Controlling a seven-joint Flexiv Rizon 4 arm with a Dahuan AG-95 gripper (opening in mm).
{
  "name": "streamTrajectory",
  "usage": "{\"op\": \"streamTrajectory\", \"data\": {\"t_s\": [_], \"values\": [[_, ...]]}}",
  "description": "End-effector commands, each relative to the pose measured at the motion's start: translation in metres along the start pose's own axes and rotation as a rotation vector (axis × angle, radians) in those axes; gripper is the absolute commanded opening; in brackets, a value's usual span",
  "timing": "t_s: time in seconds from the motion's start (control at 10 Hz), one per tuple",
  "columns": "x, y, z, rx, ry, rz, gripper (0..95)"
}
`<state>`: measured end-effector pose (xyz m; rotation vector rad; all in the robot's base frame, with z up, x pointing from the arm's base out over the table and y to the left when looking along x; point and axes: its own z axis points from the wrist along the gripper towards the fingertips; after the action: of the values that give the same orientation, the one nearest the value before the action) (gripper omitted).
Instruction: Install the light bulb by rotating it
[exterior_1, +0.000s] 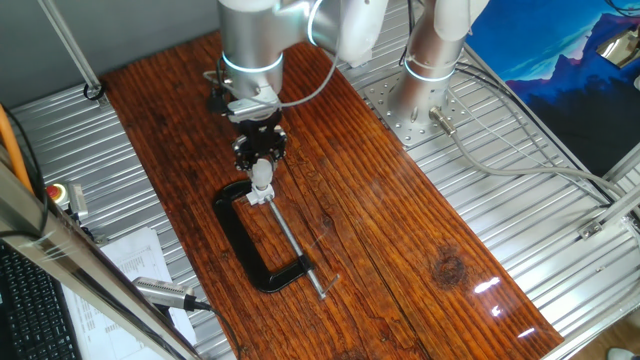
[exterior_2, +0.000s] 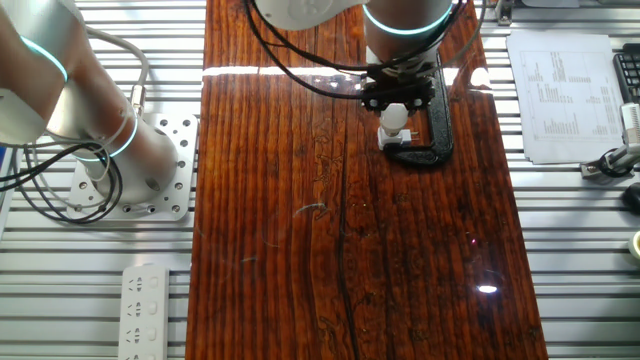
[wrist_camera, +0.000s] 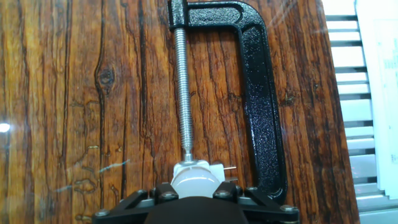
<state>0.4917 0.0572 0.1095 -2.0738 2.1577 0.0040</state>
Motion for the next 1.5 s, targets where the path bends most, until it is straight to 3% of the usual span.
{"op": "streamTrajectory", "data": {"t_s": [0.1, 0.5, 0.7, 0.8, 1.5], "values": [[0.002, 0.001, -0.001, 0.002, -0.001, -0.008, 19.0], [0.001, -0.004, 0.003, 0.003, 0.000, -0.027, 19.0], [0.000, -0.009, 0.006, -0.014, 0.002, -0.031, 19.0], [0.001, -0.009, 0.006, -0.032, 0.001, -0.024, 19.0], [0.002, -0.009, 0.010, -0.040, 0.002, 0.037, 19.0]]}}
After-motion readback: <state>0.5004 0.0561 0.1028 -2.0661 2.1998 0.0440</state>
